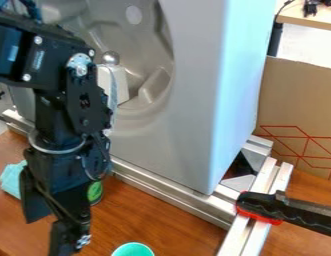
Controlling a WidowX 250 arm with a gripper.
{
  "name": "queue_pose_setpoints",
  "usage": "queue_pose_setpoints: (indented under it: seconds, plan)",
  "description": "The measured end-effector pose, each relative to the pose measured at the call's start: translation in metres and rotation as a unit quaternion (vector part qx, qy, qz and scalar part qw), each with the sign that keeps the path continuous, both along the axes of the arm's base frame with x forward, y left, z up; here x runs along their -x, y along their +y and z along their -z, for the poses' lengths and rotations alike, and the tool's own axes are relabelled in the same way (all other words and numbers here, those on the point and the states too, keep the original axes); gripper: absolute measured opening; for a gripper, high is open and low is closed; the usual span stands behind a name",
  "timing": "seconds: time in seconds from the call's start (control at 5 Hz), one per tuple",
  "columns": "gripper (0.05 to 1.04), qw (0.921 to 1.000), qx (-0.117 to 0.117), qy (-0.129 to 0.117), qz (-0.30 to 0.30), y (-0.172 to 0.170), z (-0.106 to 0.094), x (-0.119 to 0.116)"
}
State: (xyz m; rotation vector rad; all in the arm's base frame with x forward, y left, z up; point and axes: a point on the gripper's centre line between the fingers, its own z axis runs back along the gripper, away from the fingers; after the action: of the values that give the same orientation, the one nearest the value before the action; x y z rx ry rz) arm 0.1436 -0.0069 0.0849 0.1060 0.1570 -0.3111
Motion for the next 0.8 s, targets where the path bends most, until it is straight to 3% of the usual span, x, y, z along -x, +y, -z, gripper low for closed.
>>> queue_pose_setpoints:
  seconds: [0.2, 0.8]
  plan:
    - [1.0, 0.9993, 0.009, -0.018, -0.033, -0.005, 0.008, -0.01]
    - [1.0, 0.9984, 0.031, 0.011, -0.045, -0.025, 0.034, -0.026]
